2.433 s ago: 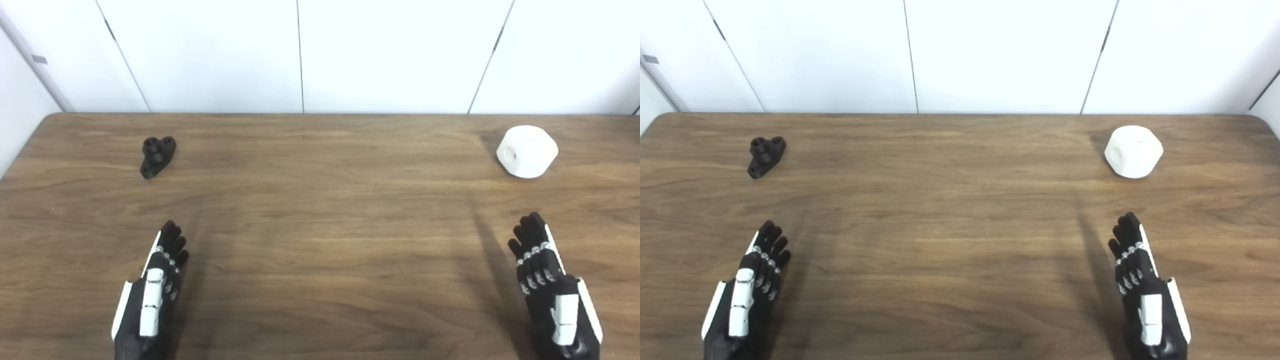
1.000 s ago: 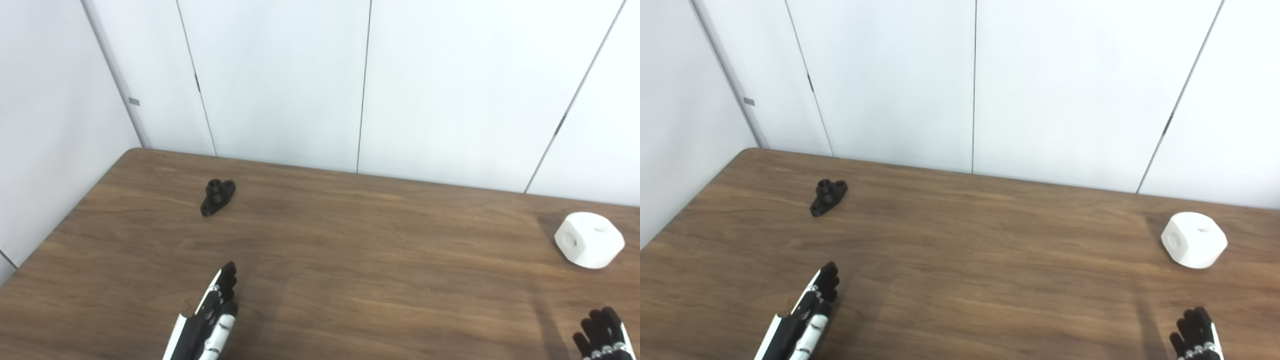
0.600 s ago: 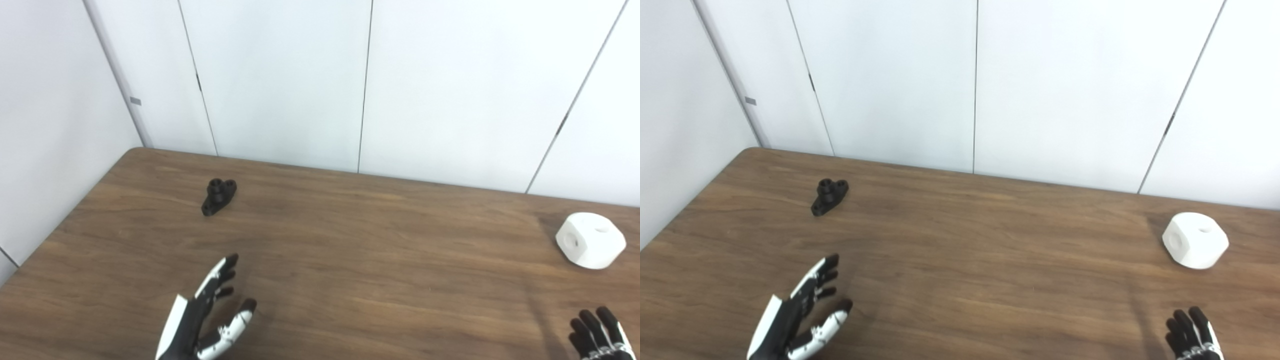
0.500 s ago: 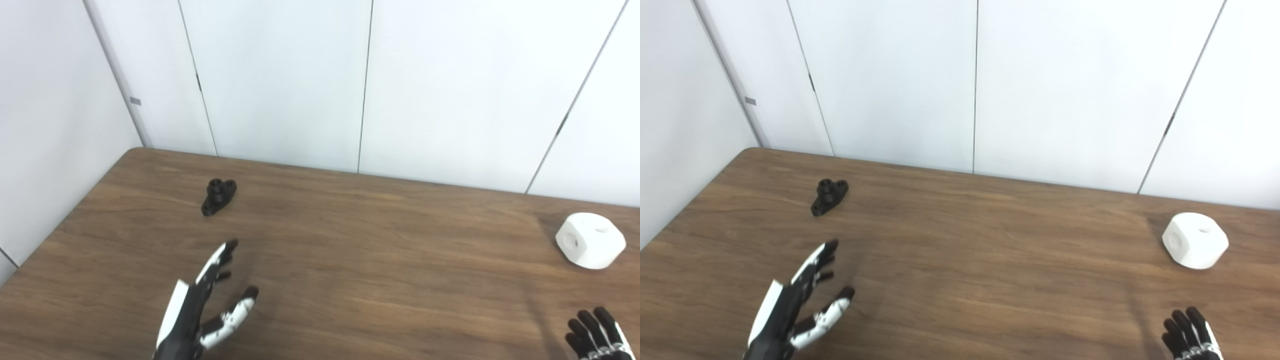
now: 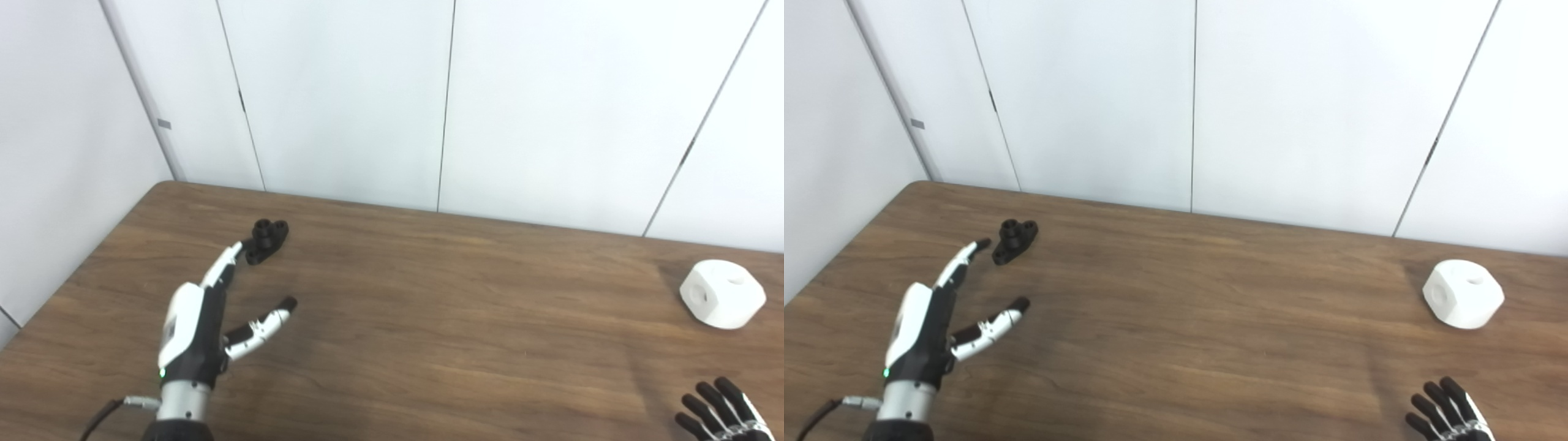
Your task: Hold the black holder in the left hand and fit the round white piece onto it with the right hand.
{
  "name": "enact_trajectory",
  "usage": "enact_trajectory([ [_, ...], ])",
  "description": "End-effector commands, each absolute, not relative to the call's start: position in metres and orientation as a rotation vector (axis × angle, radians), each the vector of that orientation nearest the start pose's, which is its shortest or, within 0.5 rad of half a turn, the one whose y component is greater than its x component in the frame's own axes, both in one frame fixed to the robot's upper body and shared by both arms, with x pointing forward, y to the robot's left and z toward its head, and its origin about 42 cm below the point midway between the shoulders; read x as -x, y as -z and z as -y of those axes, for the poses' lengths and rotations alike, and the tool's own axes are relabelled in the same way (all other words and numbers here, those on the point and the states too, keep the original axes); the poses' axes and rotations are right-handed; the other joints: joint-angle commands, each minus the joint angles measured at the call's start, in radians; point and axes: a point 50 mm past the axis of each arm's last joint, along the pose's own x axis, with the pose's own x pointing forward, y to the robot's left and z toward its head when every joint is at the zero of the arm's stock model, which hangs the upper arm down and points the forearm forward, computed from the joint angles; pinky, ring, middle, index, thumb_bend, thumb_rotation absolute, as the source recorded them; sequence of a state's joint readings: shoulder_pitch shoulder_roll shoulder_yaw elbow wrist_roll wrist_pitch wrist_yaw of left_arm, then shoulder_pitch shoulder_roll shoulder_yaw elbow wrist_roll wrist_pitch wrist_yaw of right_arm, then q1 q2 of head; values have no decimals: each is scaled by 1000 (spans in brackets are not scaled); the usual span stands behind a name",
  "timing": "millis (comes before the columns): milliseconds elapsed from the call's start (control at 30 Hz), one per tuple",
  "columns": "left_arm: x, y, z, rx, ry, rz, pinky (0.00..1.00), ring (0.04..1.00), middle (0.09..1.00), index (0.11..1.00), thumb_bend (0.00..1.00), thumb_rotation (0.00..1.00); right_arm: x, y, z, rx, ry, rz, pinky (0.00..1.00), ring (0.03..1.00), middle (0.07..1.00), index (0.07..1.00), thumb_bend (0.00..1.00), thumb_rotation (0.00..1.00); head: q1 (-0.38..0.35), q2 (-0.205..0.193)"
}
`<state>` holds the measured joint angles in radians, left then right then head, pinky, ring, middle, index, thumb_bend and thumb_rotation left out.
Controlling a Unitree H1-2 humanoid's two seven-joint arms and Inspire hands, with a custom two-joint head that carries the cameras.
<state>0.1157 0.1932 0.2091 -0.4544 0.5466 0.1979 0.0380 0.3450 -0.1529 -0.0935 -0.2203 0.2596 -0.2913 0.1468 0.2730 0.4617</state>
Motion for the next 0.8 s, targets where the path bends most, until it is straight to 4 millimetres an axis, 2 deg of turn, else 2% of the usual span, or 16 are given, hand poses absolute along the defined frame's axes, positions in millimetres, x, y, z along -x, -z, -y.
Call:
enact_trajectory([
  [0, -240, -211, -332, -809, -423, 172, 869, 931, 943, 918, 715, 387, -159, -84, 287, -82, 45, 95, 784, 846, 879, 883, 818, 873, 1, 1],
  [400, -291, -216, -367, -901, -479, 85, 873, 957, 936, 901, 713, 397, -156, -85, 286, -83, 40, 96, 791, 868, 902, 897, 843, 853, -1, 8],
  [567, -311, -215, -376, -959, -479, 54, 855, 958, 933, 892, 734, 442, -156, -86, 285, -86, 41, 93, 806, 872, 903, 909, 847, 852, -6, 9],
  [767, -336, -209, -383, -994, -505, 39, 891, 965, 928, 879, 757, 411, -155, -85, 284, -67, 35, 95, 847, 900, 926, 923, 831, 869, -8, 8],
])
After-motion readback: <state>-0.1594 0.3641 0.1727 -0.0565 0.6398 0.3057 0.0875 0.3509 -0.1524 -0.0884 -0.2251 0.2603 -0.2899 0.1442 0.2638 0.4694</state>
